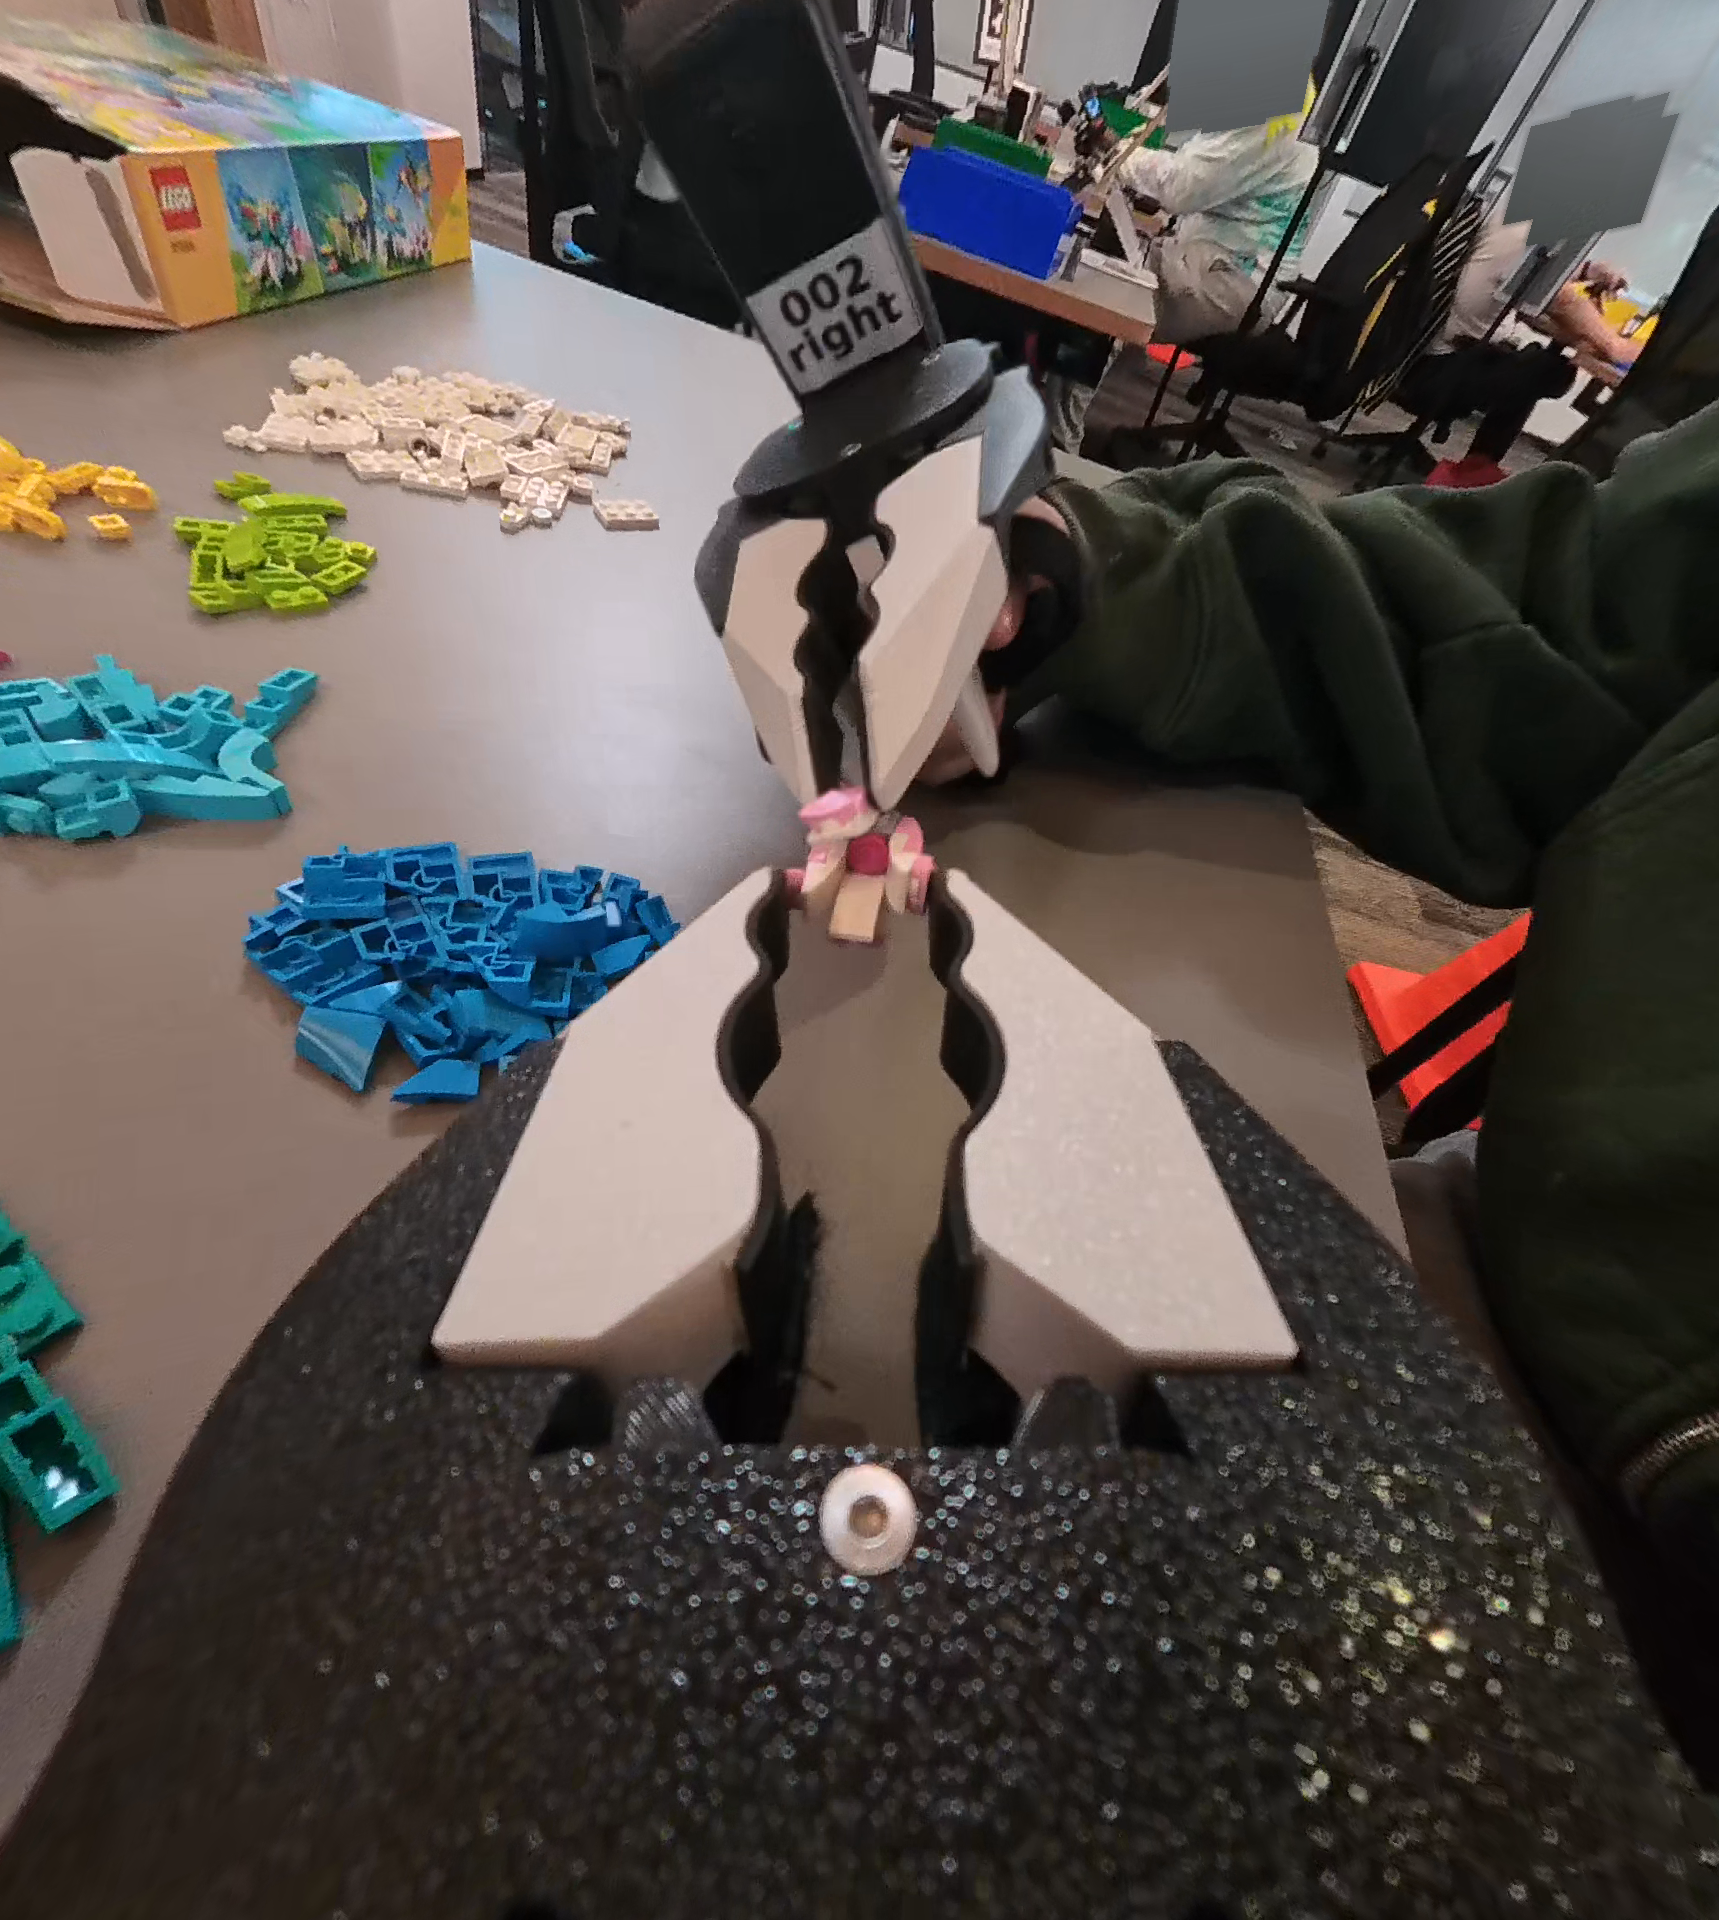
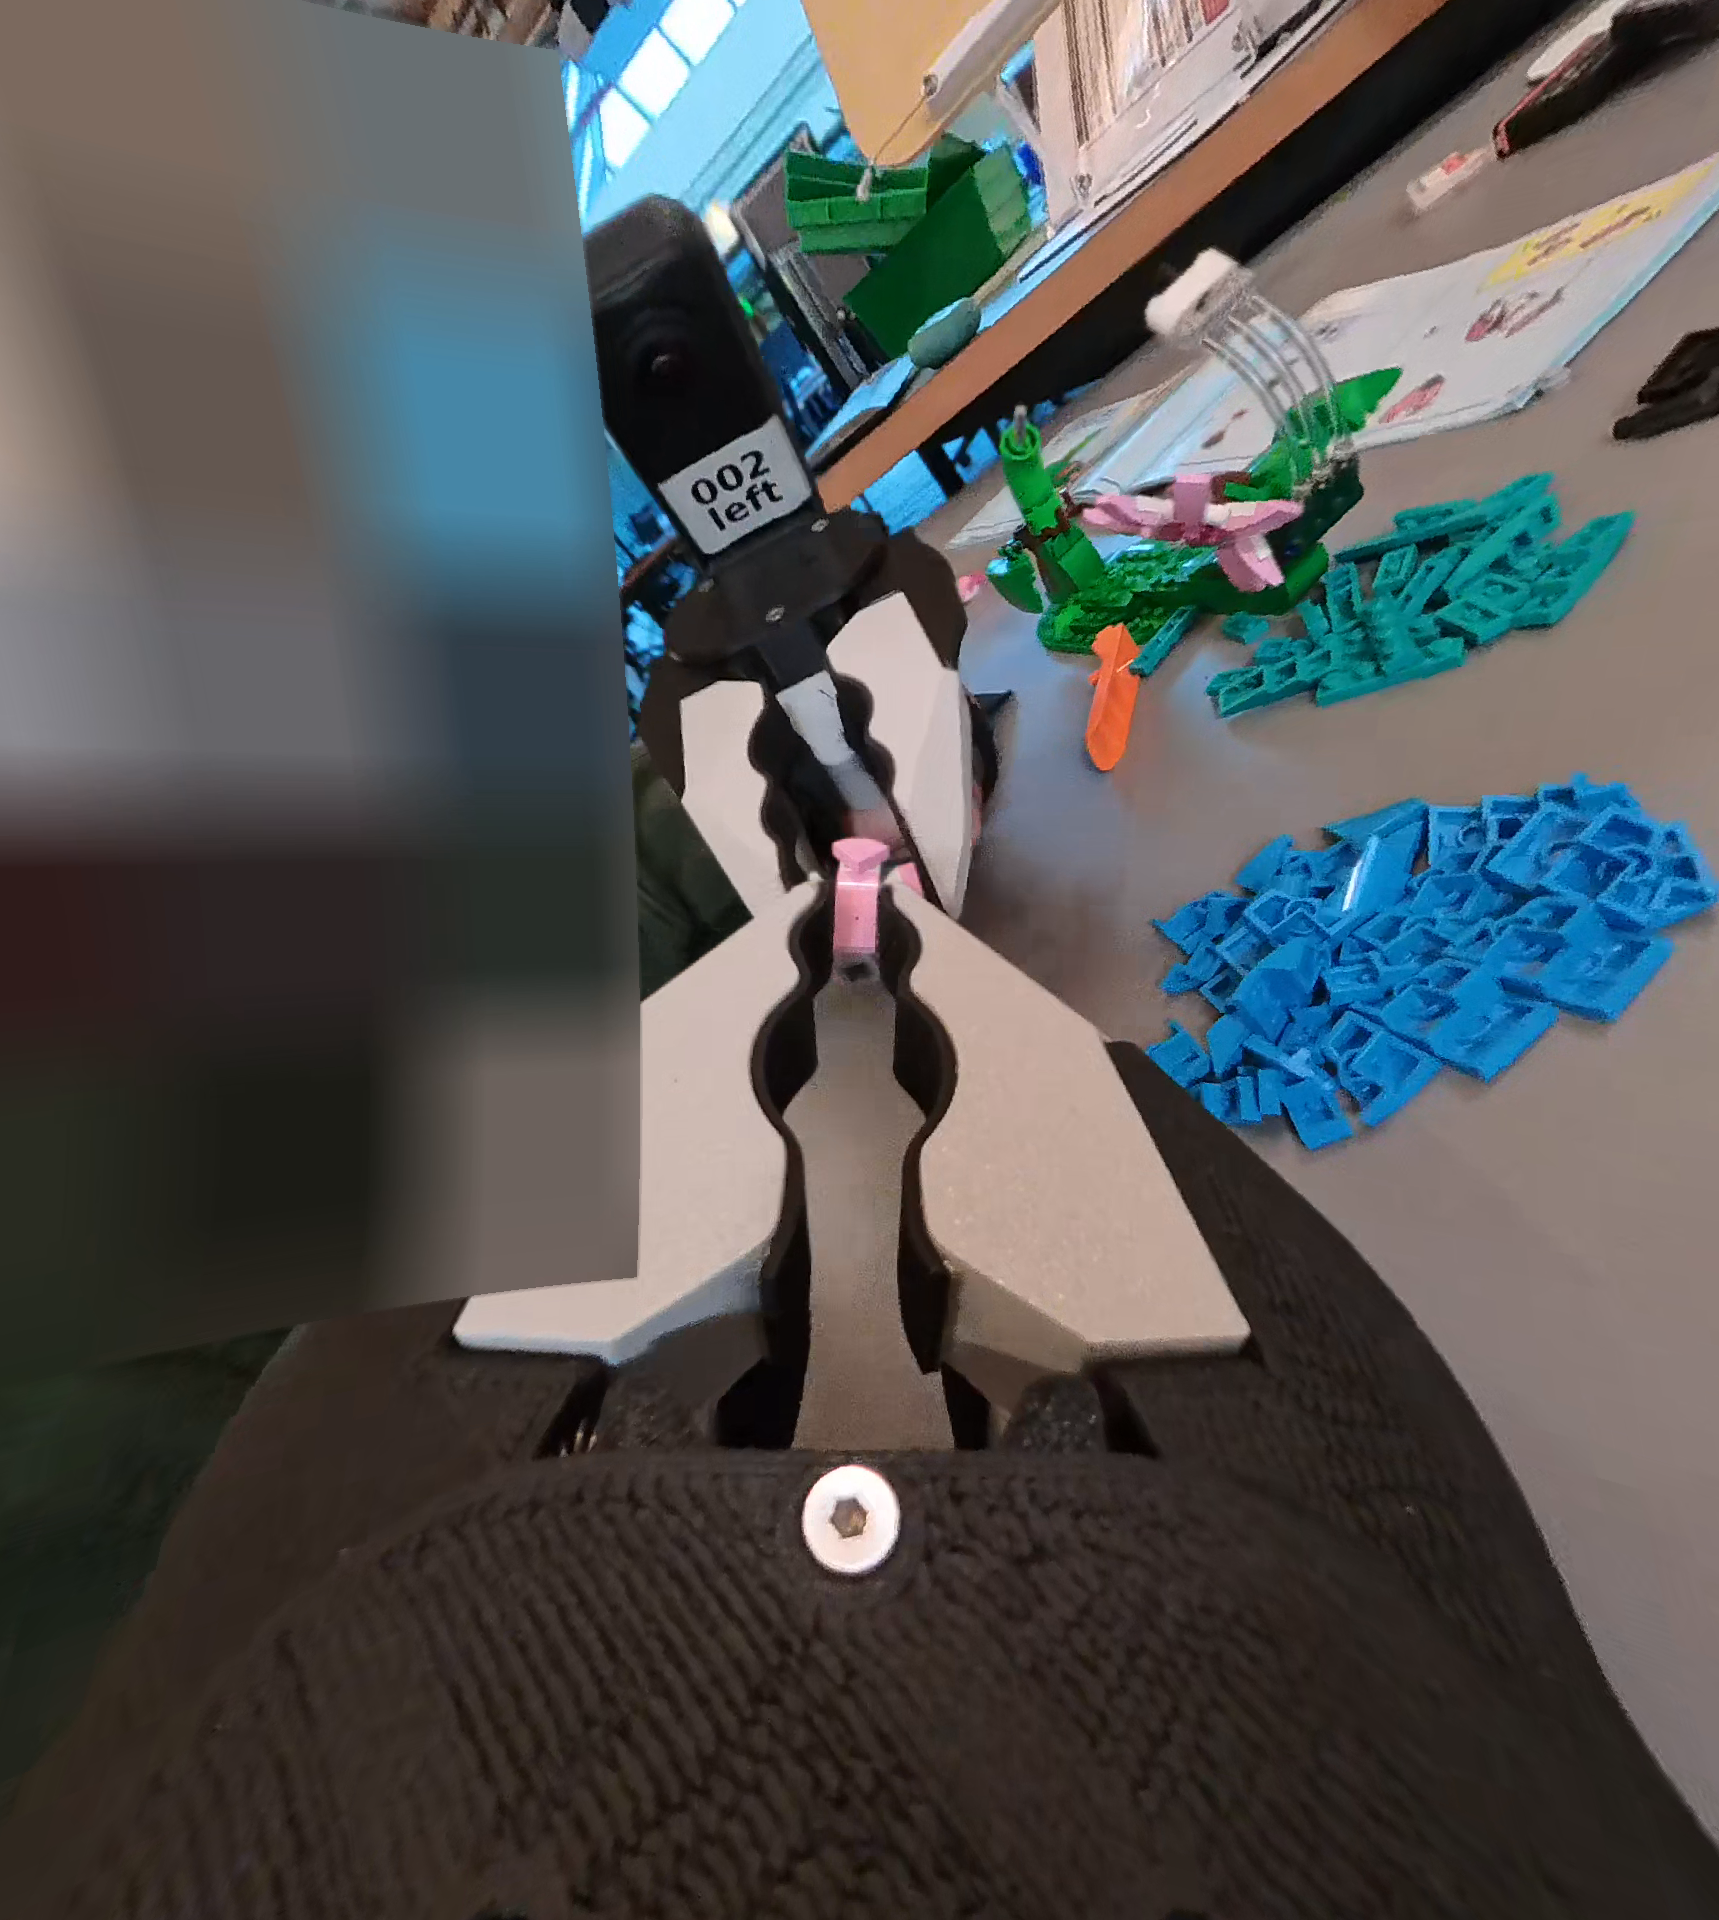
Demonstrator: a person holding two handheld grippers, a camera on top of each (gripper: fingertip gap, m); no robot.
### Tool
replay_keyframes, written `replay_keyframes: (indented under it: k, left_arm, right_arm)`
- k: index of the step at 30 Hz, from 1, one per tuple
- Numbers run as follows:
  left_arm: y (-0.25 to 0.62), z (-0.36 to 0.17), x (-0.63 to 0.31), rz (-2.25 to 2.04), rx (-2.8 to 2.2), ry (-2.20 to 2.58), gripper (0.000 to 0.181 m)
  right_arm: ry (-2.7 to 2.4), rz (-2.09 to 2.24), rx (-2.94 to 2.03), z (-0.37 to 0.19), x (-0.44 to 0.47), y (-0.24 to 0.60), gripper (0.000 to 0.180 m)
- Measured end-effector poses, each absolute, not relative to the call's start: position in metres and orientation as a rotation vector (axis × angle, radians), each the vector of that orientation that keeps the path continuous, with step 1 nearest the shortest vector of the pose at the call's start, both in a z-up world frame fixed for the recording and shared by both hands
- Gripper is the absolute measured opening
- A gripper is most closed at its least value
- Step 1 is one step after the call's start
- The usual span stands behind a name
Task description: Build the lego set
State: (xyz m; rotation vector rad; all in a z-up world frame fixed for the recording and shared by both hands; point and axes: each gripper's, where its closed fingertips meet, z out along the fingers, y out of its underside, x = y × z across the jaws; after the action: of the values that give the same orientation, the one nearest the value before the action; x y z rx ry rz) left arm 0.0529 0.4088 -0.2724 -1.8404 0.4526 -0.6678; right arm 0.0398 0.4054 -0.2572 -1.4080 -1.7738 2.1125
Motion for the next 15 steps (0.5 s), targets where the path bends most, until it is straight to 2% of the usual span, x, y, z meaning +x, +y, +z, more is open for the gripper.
replay_keyframes:
  k: [1,15]
  left_arm:
    - [0.408,-0.272,0.054,-0.663,-1.837,0.465,0.025]
    - [0.407,-0.254,0.056,-0.489,-1.669,0.534,0.024]
  right_arm:
    - [-1.786,2.083,-1.385,-0.258,0.040,0.405,0.006]
    - [-1.730,2.026,-1.141,-0.238,0.045,0.398,0.006]
